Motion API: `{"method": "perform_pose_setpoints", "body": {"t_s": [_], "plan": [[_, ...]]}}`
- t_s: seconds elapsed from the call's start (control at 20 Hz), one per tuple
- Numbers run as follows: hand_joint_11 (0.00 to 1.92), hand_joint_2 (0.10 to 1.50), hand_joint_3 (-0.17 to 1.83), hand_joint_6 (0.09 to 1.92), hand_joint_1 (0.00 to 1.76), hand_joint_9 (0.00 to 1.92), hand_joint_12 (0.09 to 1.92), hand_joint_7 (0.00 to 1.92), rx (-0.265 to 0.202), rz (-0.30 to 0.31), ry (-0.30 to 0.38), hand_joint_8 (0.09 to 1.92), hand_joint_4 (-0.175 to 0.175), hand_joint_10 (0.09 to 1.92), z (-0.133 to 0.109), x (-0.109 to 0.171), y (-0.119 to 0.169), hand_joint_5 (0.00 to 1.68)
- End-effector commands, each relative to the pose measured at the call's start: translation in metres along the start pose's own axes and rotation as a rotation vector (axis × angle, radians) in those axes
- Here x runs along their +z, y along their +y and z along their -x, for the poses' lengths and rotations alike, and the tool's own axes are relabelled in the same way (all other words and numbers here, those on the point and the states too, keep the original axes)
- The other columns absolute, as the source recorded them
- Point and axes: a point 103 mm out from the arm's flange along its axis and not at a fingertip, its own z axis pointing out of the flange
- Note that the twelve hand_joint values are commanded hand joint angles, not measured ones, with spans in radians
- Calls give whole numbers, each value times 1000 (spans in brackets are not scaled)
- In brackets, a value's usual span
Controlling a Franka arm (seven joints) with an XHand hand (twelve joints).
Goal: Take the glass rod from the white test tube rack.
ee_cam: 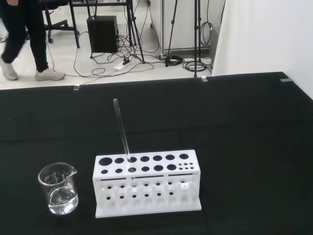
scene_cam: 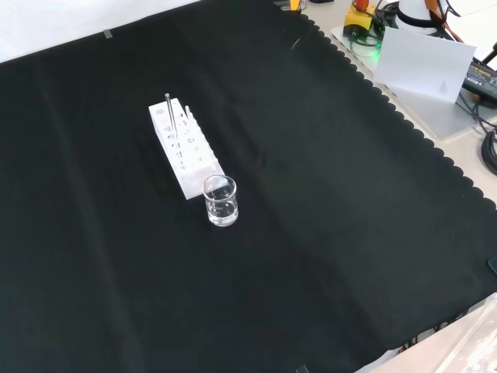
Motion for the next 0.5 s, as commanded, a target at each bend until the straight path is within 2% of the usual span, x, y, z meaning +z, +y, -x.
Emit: {"method": "perform_pose_setpoints", "body": {"t_s": [0.05, 0.5], "plan": [[0, 935, 348, 87, 563, 7, 1227, 0, 9, 7, 1, 546, -110, 867, -3, -1, -8, 27], [0, 931, 364, 87, 568, 66, 1314, 0, -25, 31, -8, 656, -113, 865, -27, -14, 0, 50]]}}
